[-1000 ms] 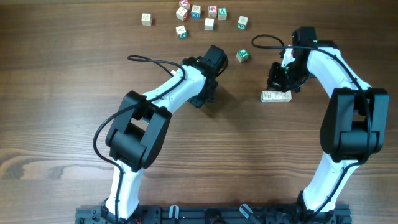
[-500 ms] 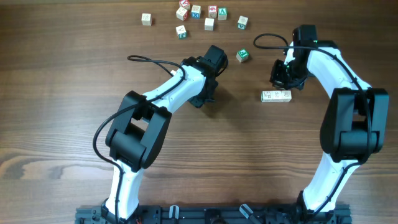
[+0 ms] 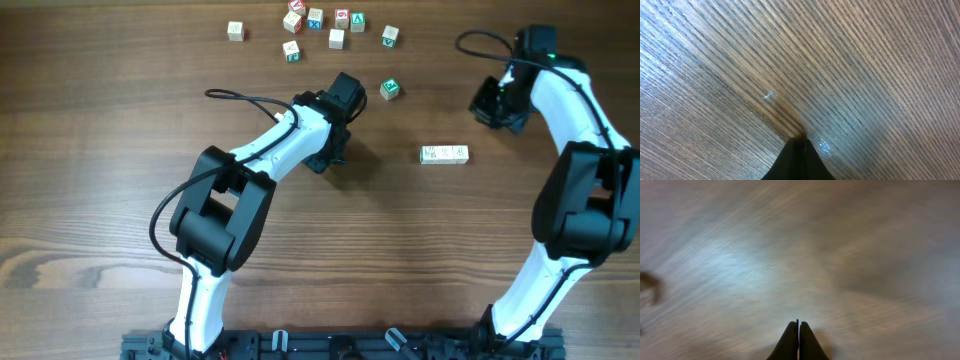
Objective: Form a horizontal line
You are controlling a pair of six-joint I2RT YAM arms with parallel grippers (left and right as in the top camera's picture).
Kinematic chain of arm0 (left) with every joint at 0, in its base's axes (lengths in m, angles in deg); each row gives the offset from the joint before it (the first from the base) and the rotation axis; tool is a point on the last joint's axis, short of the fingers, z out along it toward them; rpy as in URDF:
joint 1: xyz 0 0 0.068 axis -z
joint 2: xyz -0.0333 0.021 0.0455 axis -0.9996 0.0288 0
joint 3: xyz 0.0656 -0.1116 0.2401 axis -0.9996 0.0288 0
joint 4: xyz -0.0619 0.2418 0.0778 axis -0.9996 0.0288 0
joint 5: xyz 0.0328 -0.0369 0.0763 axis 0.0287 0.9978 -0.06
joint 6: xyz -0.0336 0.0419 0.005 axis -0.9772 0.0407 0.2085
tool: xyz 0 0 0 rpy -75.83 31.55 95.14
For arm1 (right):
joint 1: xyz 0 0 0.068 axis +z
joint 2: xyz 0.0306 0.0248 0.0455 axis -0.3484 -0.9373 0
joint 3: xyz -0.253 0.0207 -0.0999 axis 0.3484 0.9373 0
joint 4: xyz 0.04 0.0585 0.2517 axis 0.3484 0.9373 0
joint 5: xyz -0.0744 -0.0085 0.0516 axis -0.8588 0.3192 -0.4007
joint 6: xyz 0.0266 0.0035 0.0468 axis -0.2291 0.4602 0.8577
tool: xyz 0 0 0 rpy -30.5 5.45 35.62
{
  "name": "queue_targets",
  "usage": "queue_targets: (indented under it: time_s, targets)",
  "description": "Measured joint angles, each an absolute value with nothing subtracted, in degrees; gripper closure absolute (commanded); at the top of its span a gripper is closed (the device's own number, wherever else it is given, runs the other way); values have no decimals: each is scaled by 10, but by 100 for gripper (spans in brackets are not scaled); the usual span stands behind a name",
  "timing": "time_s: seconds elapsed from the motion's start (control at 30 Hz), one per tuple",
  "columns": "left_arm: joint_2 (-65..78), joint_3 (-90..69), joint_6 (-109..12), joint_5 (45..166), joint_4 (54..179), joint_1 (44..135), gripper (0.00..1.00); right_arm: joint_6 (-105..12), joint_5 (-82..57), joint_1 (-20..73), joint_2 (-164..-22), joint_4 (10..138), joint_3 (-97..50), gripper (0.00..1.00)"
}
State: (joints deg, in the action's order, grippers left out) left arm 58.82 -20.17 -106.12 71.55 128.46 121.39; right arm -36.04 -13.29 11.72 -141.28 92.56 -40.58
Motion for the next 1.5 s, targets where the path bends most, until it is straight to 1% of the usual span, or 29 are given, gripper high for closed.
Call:
queue_targets:
  time_s: [0.1,0.27,0.43,0.47,0.5,0.53,0.57,0.6,0.63,0.7,0.73,0.77,0.97,1.2,1.5]
  targets:
    - [588,-202,-1061,715,1285,1214,96,-333,-167,101,-1413,962,-406,96]
    - [578,-200,-1054,704,1300,1215,96,-332,-187,93,-1388,999,-405,96]
    - [505,-194,-1046,646,1385,1224,96,-344,-193,93,-1233,1039,-404,95]
    - [474,-193,-1046,627,1406,1229,96,-348,-194,93,-1181,1048,-405,87]
    - [446,-193,-1046,609,1421,1234,96,-352,-194,93,-1128,1059,-406,69]
    - [418,-193,-1046,595,1432,1240,95,-354,-194,93,-1100,1066,-408,29]
    - [378,-193,-1045,569,1450,1252,77,-361,-195,93,-1048,1078,-412,0]
    - [347,-193,-1045,552,1464,1263,48,-367,-196,93,-1007,1090,-416,0]
    - [305,-193,-1041,530,1478,1279,0,-370,-196,93,-976,1103,-418,0]
    - [238,-194,-1041,498,1497,1311,0,-377,-196,93,-915,1135,-419,0]
    - [230,-194,-1041,493,1499,1316,0,-379,-196,93,-887,1146,-419,0]
    - [182,-196,-1041,473,1511,1340,0,-381,-196,93,-869,1153,-419,0]
    - [98,-197,-1042,439,1557,1383,0,-382,-196,93,-778,1156,-418,0]
    - [78,-196,-1042,431,1557,1390,0,-382,-196,93,-716,1157,-418,0]
    - [78,-196,-1042,431,1557,1390,0,-382,-196,93,-717,1157,-418,0]
